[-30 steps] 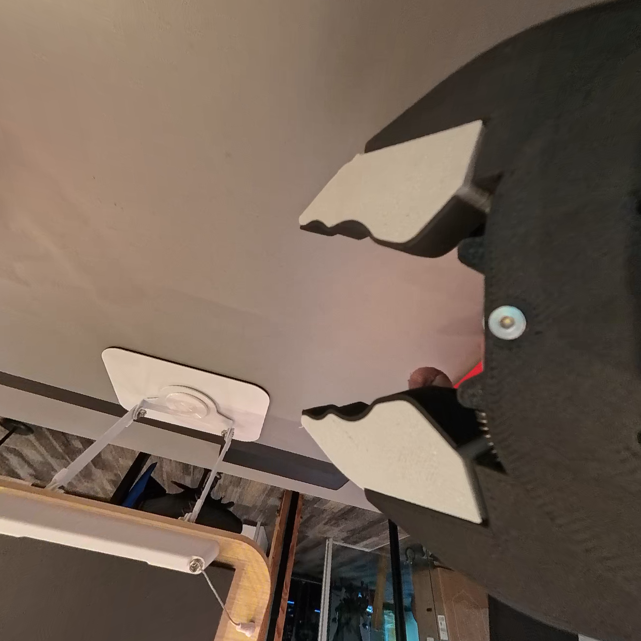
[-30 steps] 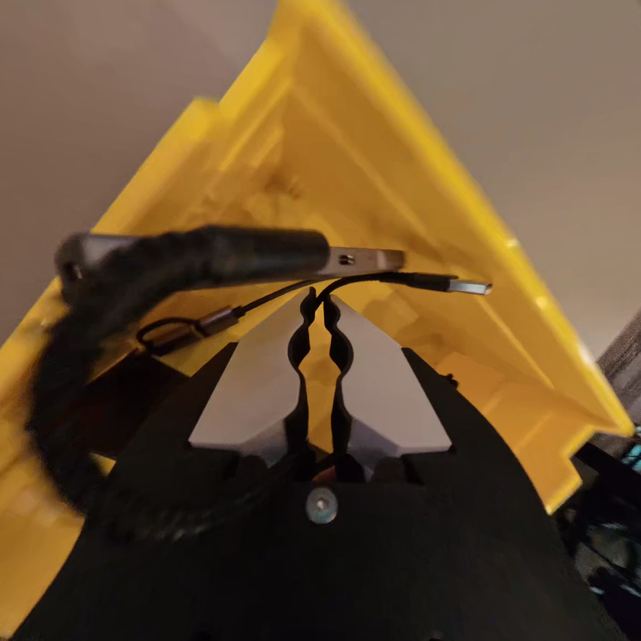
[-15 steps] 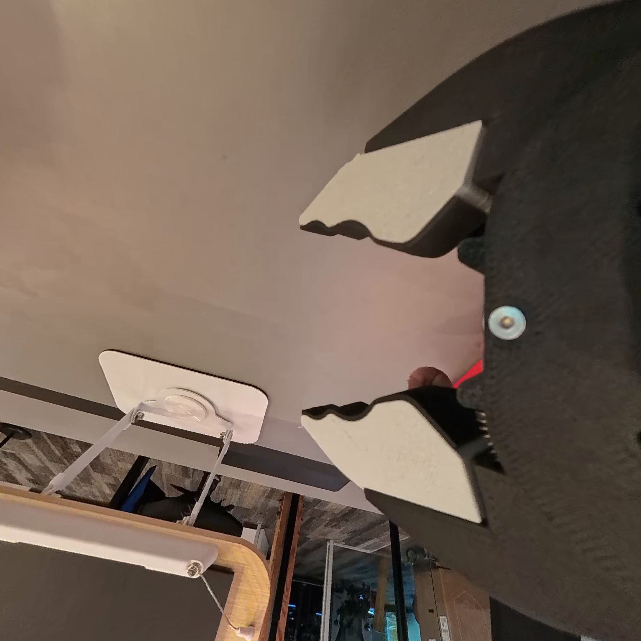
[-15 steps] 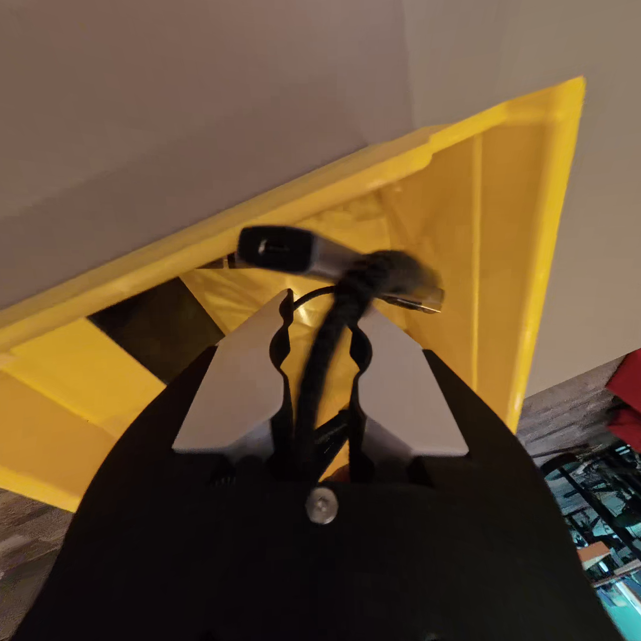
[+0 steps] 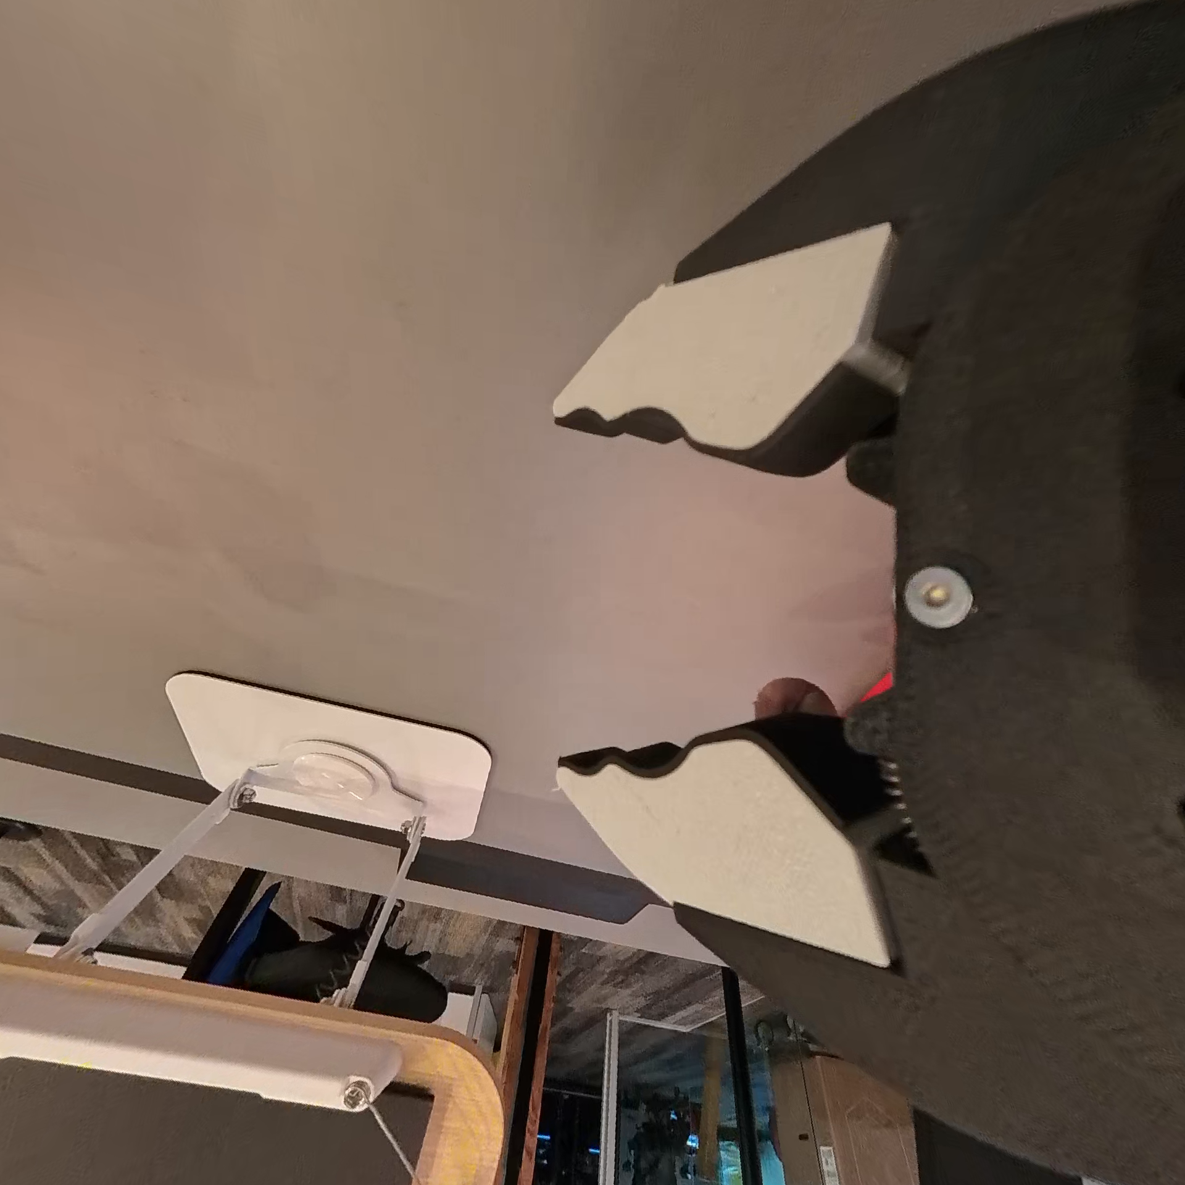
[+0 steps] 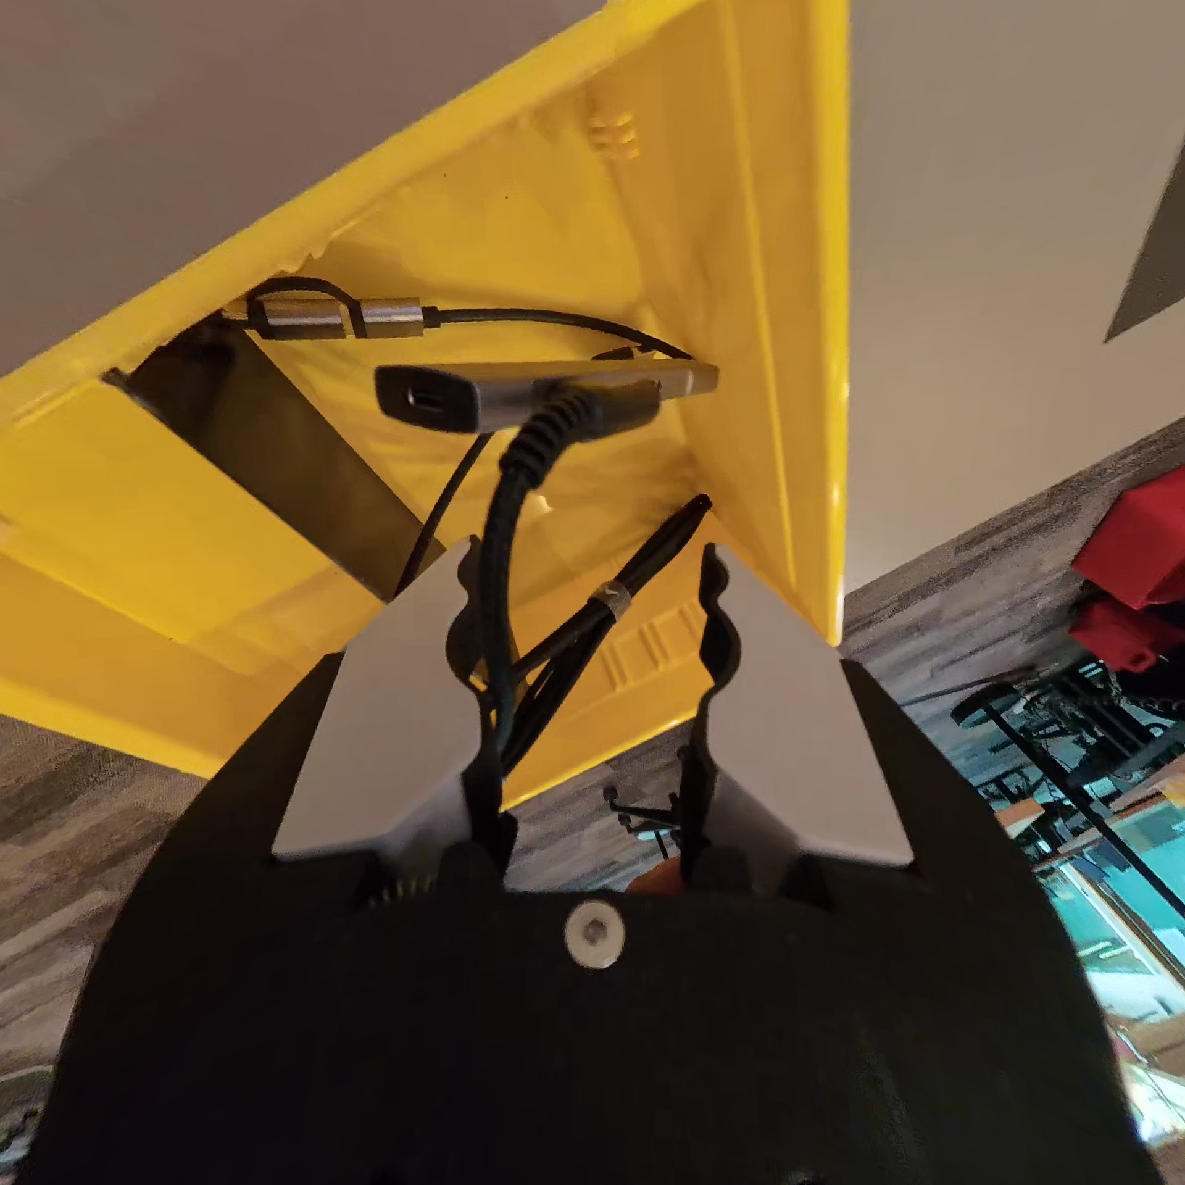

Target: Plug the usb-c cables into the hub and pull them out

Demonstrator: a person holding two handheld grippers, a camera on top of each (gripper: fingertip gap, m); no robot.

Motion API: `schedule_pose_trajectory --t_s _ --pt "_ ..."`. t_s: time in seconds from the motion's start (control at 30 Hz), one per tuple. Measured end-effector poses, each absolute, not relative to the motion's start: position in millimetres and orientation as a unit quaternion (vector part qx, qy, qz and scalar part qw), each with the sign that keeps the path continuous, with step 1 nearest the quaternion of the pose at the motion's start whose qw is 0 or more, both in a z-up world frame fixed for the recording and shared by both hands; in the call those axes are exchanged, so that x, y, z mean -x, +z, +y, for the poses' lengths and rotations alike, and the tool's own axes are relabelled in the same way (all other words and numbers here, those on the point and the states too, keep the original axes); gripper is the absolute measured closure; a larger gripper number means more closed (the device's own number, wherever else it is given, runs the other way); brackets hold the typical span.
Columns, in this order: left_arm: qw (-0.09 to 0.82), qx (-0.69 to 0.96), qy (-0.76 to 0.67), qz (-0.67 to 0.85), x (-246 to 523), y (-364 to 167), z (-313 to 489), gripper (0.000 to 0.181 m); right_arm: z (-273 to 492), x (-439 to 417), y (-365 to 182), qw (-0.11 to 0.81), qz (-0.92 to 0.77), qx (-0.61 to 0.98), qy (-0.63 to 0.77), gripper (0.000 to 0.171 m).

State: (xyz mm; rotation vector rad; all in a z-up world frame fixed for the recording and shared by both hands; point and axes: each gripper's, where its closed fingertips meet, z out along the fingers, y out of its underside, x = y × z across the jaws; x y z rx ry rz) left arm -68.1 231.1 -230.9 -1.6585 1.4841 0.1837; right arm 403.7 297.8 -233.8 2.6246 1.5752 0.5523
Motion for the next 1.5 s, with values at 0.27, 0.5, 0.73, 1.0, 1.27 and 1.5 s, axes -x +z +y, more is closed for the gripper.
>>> schedule_pose_trajectory --t_s 0.27,0.5,0.73,1.0,1.27,1.5 --pt "0.437 0.667 0.075 0.599 70 -230 231 0.089 297 -366 -185 -0.133 0.416 -0.899 0.03 0.107" --pt "0.455 0.672 0.074 0.579 81 -205 238 0.09 272 -363 -135 -0.259 0.404 -0.875 0.071 0.116" --pt "0.482 0.682 0.134 0.533 144 -139 257 0.095 234 -319 -108 -0.357 0.415 -0.833 0.079 0.122" --pt "0.422 0.757 0.203 0.456 289 -110 265 0.113 183 -223 -99 -0.434 0.48 -0.761 0.039 0.129" --pt "0.215 0.832 0.119 0.497 351 -197 219 0.115 166 -165 -115 -0.442 0.512 -0.736 -0.001 0.13" --pt "0.153 0.845 0.084 0.506 352 -239 215 0.143 163 -148 -123 -0.444 0.518 -0.731 -0.023 0.13"
